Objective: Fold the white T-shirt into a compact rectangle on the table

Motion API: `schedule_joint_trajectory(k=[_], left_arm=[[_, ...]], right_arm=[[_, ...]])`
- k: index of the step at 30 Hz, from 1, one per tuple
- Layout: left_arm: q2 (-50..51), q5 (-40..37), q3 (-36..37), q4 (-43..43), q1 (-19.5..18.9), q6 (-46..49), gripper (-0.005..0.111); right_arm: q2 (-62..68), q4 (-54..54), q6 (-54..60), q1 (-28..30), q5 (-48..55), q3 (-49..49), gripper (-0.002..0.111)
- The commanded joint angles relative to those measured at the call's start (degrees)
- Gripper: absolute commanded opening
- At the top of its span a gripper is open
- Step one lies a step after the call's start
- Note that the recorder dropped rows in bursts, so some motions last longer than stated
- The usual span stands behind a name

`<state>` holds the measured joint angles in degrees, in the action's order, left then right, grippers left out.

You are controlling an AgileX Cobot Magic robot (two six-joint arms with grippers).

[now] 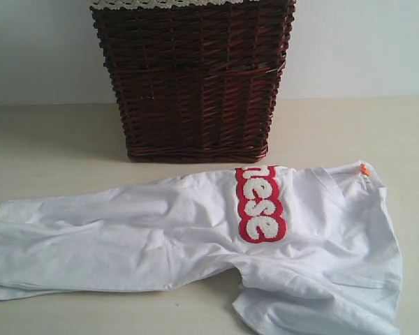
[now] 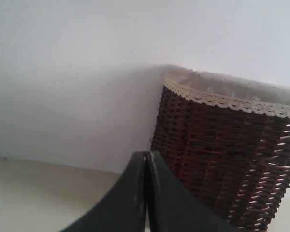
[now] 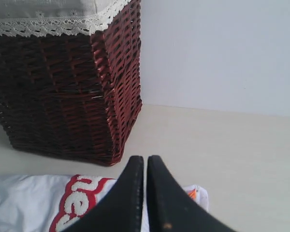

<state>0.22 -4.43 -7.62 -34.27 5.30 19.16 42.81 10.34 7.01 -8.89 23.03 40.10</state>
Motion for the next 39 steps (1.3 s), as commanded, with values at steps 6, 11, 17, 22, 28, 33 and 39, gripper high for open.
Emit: schedule_joint_trajectory(k=[6, 11, 17, 22, 28, 33, 39], left_arm=[[-0.22, 7.86, 7.62, -1.63, -0.04, -6.71, 0.000], [-0.22, 1.60, 7.62, -1.41, -0.04, -7.42, 0.000], [-0.22, -7.60, 7.62, -0.52, -0.04, -7.22, 0.000], [-0.22, -8.76, 7.62, -0.52, -0.04, -7.22, 0.000], [-0.22, -8.76, 7.62, -0.52, -0.04, -7.22, 0.000], [-0.22, -8.76, 7.62, -0.52, -0.04, -7.22, 0.000], [-0.22, -9.25, 7.62, 11.31, -0.17, -2.58, 0.000]], right_arm=[[4.51, 0.43, 0.91, -0.14, -0.64, -0.36, 0.005], [4.53, 0.67, 1.71, -0.14, -1.31, -0.36, 0.005], [4.53, 0.27, -1.18, -0.14, -3.88, -0.36, 0.005], [4.53, 0.27, -1.78, -0.14, -3.37, -0.36, 0.005], [4.53, 0.27, -1.78, -0.14, -3.37, -0.36, 0.005], [4.53, 0.27, -1.78, -0.14, -3.37, -0.36, 0.005], [4.53, 0.27, -1.78, -0.14, -3.26, -0.36, 0.005]])
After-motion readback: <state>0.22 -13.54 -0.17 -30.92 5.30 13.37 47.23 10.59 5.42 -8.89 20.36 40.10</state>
